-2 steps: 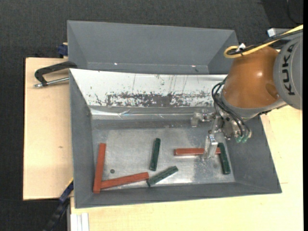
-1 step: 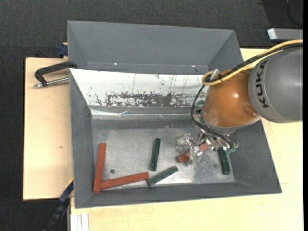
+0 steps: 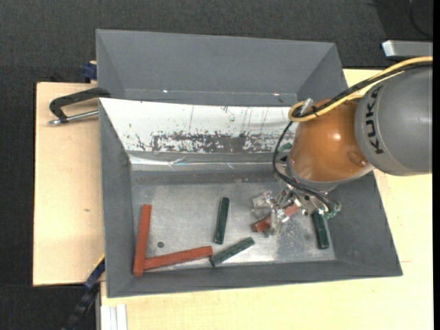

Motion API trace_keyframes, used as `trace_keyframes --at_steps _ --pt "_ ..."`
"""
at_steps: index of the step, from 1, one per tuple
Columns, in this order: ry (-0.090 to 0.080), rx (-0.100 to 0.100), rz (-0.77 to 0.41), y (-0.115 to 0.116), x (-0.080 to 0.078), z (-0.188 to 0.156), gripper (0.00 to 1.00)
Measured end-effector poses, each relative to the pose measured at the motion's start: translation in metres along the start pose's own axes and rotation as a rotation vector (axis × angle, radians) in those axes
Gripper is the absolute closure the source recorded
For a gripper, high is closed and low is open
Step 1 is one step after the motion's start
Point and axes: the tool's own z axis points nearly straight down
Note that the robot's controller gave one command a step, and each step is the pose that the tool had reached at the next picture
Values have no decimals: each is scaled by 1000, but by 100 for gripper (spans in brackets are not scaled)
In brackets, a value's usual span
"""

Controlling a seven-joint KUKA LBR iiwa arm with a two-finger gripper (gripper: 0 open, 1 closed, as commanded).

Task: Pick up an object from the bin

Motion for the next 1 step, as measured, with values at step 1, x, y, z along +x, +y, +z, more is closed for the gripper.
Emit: trace_keyframes --at_steps 1 --pt "-5 3 -17 -22 8 -135 100"
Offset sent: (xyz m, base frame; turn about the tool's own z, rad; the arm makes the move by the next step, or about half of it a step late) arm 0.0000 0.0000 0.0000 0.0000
